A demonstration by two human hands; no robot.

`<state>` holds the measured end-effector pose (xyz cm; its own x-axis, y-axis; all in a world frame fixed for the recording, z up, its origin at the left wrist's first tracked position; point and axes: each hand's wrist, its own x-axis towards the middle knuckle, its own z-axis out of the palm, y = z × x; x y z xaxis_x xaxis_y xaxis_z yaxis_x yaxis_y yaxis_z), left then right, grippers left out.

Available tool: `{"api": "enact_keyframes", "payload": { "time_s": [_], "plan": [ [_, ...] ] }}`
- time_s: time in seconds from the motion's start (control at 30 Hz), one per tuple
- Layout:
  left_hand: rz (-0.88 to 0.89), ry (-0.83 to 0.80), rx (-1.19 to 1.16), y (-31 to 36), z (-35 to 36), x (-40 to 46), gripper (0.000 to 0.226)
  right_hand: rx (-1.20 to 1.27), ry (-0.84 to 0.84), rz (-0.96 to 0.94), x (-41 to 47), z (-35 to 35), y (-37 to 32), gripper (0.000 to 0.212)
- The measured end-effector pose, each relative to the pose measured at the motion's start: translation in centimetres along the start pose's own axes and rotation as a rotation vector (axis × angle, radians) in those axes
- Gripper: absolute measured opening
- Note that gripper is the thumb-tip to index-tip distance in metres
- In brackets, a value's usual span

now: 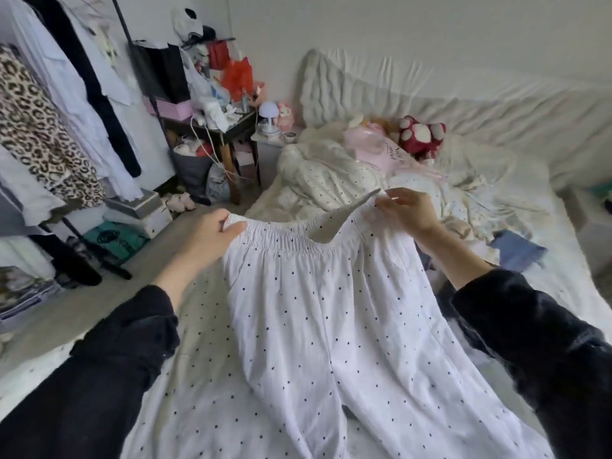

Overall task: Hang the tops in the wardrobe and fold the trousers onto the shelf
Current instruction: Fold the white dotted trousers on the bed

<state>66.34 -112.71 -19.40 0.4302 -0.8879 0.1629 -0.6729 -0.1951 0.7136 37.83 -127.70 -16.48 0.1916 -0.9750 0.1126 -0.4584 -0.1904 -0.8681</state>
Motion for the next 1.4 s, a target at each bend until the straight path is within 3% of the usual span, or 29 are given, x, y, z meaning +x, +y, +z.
{"api": "enact_keyframes", "payload": {
  "time_s": [0.13, 0.27, 0.53, 0.6, 0.67, 0.83, 0.93, 1.0, 1.1, 1.2, 1.33, 1.4],
  "plan": [
    [-0.102, -0.141, 0.023, -7.6, 6.1, 4.5, 0.041, -0.114, -0.053, 0.106, 3.7, 5.6, 5.5, 0.027],
    [-0.126, -0.193, 0.011, -9.8, 9.7, 8.3, 0.043, -0.179, -0.034, 0.188, 7.8, 8.0, 9.1, 0.027],
    [-0.167, -0.063, -0.042, -12.4, 16.7, 17.5, 0.042, -0.136, 0.209, 0.28, 17.9, 12.9, 12.9, 0.026],
    [-0.24, -0.116, -0.073, -13.7, 19.0, 17.8, 0.039, -0.207, 0.182, 0.277, 18.7, 14.0, 14.9, 0.033],
    [-0.338, -0.244, -0.034, -14.8, 21.0, 16.3, 0.059, -0.422, 0.069, 0.242, 17.9, 14.9, 17.7, 0.048],
    [-0.563, -0.396, -0.107, -17.3, 24.4, 8.0, 0.059, -0.556, -0.139, 0.19, 8.6, 17.1, 23.3, 0.057],
    [-0.593, -0.406, -0.219, -18.7, 25.9, 3.1, 0.023, -0.551, -0.203, 0.11, 1.1, 18.2, 24.9, 0.054],
    [-0.517, -0.346, -0.178, -19.1, 27.0, -1.0, 0.016, -0.542, -0.265, 0.118, -4.8, 18.3, 25.3, 0.051],
    [-0.386, -0.263, -0.06, -19.0, 27.9, -7.5, 0.032, -0.423, -0.302, 0.215, -13.4, 17.2, 25.4, 0.051],
    [-0.3, -0.304, 0.106, -18.0, 28.1, -13.6, 0.044, -0.349, -0.284, 0.297, -21.0, 15.2, 25.5, 0.053],
    [-0.253, -0.399, 0.117, -16.7, 28.4, -19.2, 0.049, -0.465, -0.19, 0.265, -26.8, 13.3, 26.4, 0.053],
    [-0.261, -0.411, 0.084, -16.0, 28.6, -21.5, 0.057, -0.588, -0.211, 0.26, -29.3, 12.4, 27.1, 0.067]
  ]
}}
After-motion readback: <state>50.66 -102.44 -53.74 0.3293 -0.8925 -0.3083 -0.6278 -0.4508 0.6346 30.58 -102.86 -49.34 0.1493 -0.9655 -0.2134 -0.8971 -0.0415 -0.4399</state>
